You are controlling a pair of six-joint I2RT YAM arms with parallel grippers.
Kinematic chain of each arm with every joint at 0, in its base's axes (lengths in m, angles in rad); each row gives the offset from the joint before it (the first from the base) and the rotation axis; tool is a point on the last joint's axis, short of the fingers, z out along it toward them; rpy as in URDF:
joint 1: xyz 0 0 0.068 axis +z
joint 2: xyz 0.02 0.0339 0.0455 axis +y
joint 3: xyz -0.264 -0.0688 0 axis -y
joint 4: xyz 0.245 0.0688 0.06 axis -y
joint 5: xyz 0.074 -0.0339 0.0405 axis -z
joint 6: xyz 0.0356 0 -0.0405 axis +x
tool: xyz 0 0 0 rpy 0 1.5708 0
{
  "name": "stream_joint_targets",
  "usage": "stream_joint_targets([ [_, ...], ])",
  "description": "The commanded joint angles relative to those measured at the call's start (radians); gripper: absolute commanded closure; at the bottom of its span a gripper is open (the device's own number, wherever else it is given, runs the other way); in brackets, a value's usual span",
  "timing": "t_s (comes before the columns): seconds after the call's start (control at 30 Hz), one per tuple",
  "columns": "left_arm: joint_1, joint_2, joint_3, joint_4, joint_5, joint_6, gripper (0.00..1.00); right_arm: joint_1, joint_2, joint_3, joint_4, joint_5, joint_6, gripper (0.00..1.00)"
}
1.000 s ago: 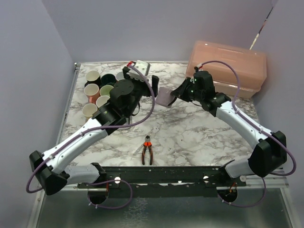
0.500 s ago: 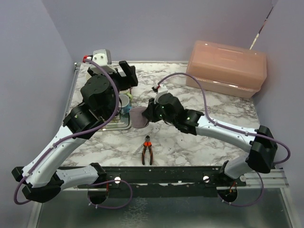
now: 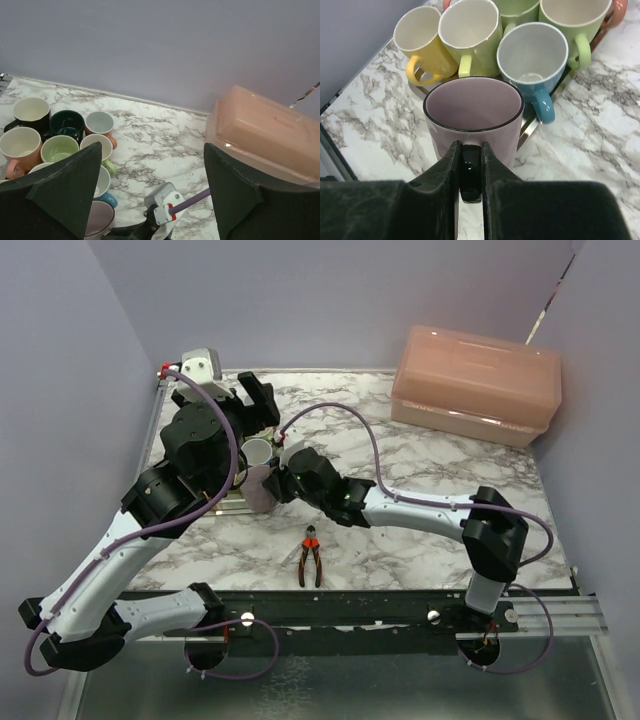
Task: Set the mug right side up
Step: Place the cup on the tray.
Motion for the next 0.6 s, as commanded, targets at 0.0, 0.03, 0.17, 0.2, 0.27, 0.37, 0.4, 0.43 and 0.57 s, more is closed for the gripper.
stream_joint_targets([
  [0.0, 0.000, 0.011, 0.057, -0.012, -0.002, 0.008, 0.17, 0.005, 0.066, 0.066, 0.220, 0.051, -0.079, 1.00],
  [0.03, 0.000, 0.013, 0.064, -0.013, 0.006, 0.005, 0.17, 0.005, 0.082, 0.069, 0.236, 0.054, -0.087, 0.99],
  [0.17, 0.000, 0.016, 0.077, -0.012, 0.022, 0.010, 0.17, 0.005, 0.137, 0.086, 0.284, 0.067, -0.114, 1.00],
  [0.2, 0.000, 0.016, 0.076, -0.013, 0.027, 0.009, 0.17, 0.005, 0.147, 0.088, 0.294, 0.068, -0.116, 1.00],
  [0.27, 0.001, 0.016, 0.074, -0.013, 0.032, 0.009, 0.17, 0.005, 0.160, 0.083, 0.321, 0.072, -0.125, 1.00],
  [0.37, 0.000, 0.016, 0.072, -0.013, 0.033, 0.008, 0.17, 0.005, 0.174, 0.067, 0.370, 0.071, -0.138, 0.99],
  [0.4, 0.000, 0.016, 0.072, -0.012, 0.033, 0.008, 0.17, 0.005, 0.179, 0.063, 0.378, 0.068, -0.143, 0.99],
  [0.43, 0.000, 0.016, 0.071, -0.013, 0.033, 0.009, 0.17, 0.005, 0.186, 0.060, 0.387, 0.065, -0.147, 0.99],
  [0.57, 0.000, 0.015, 0.067, -0.012, 0.032, 0.010, 0.17, 0.010, 0.199, 0.029, 0.454, 0.058, -0.182, 0.99],
])
